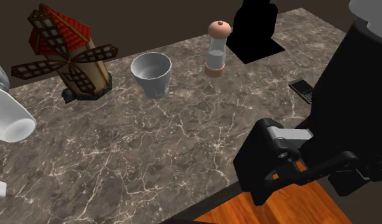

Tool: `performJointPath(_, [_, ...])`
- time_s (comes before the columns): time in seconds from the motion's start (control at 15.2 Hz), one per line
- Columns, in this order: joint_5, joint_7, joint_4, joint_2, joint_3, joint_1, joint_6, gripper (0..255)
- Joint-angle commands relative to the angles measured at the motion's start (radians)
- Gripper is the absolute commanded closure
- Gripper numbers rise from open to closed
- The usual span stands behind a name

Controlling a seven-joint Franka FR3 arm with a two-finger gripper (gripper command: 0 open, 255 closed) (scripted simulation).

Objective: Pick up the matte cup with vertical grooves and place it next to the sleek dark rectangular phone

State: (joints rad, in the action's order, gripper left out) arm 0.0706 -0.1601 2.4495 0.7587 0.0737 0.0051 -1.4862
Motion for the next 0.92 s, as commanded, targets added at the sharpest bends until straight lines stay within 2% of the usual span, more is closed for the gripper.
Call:
performJointPath(0.0, [0.000, 0.000, 0.000, 0.000, 0.000, 0.000, 0.000, 0])
performJointPath(0.4, [0.041, 0.017, -0.068, -0.210, 0.039, 0.018, -0.164, 0])
performJointPath(0.86, [0.066, 0.037, -0.204, -0.465, 0.081, 0.035, -0.310, 0])
